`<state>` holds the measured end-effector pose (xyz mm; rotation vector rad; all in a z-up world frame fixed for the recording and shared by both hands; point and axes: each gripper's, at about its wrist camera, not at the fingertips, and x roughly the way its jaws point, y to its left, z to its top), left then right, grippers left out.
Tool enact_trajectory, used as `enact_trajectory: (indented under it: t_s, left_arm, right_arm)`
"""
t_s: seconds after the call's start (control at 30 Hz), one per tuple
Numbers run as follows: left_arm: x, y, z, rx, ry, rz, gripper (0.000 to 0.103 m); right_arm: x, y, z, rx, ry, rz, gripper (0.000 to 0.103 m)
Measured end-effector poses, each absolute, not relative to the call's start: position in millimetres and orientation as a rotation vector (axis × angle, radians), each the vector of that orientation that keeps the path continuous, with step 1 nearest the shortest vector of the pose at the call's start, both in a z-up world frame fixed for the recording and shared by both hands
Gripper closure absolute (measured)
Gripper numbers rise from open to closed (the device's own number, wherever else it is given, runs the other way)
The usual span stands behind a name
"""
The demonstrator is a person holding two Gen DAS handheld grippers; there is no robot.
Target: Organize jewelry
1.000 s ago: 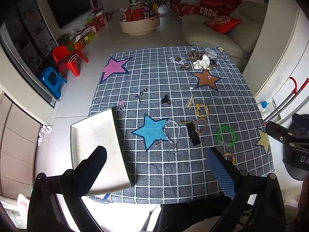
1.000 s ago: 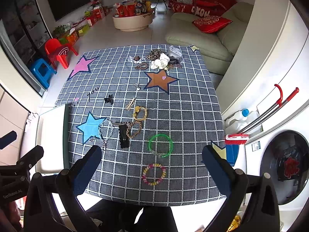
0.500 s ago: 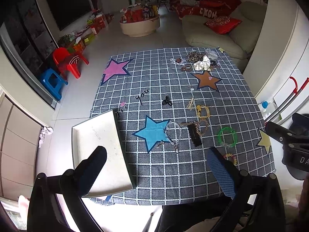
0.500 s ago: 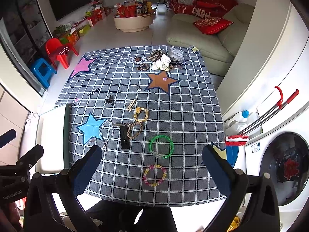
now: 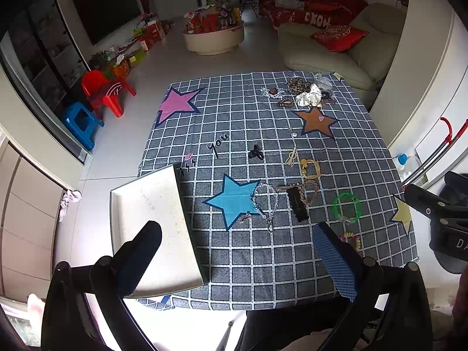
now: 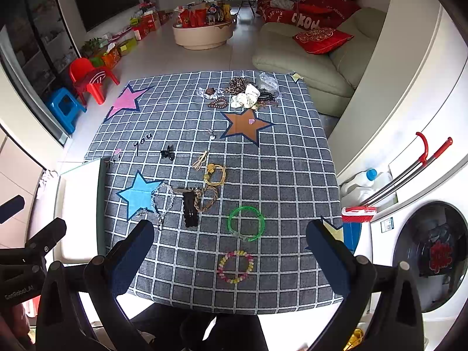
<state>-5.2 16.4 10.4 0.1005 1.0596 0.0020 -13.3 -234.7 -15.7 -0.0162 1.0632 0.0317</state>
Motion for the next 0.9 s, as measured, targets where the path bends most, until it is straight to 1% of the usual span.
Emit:
enact_trajectory:
  t_s: [0.9]
  left_arm:
    - [-6.6,20.6,10.1,0.102,1.061,0.007,0.0]
  right_arm:
    - [-17.3,-232.0,-15.2,-0.017,1.057,0.029,0.0]
